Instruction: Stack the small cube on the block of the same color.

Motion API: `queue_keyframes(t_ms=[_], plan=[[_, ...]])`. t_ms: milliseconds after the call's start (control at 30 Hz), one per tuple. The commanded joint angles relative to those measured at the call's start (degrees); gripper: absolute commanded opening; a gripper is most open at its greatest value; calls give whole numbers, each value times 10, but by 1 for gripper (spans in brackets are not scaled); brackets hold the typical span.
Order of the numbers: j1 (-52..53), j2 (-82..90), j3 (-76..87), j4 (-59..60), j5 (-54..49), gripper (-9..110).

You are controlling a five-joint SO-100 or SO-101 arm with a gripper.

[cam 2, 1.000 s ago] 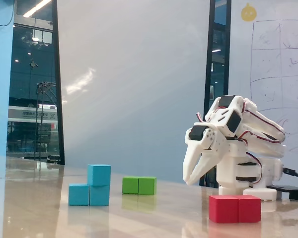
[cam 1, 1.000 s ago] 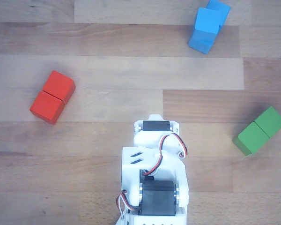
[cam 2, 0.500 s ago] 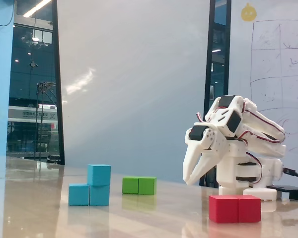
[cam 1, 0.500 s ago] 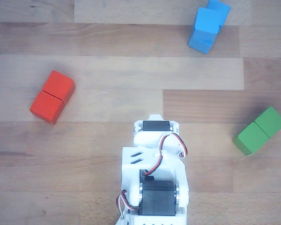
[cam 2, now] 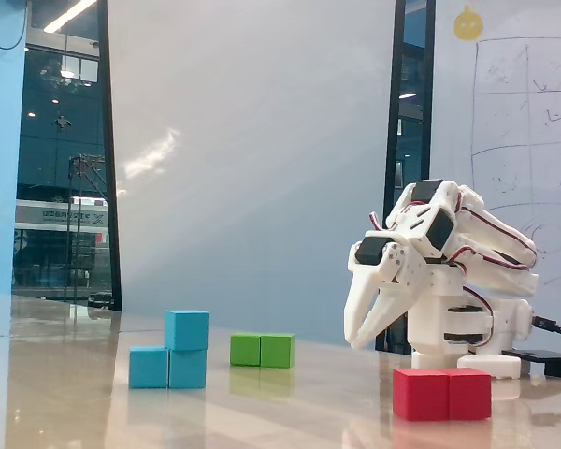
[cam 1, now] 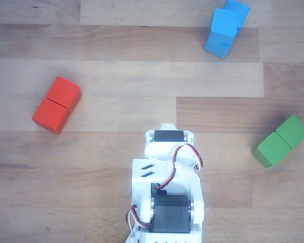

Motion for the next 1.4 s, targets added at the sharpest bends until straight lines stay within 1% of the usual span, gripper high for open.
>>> queue_keyframes(t_ms=[0,1367], plan=[[-4,17,-15,1,2,0],[-4,17,-15,1,1,0]])
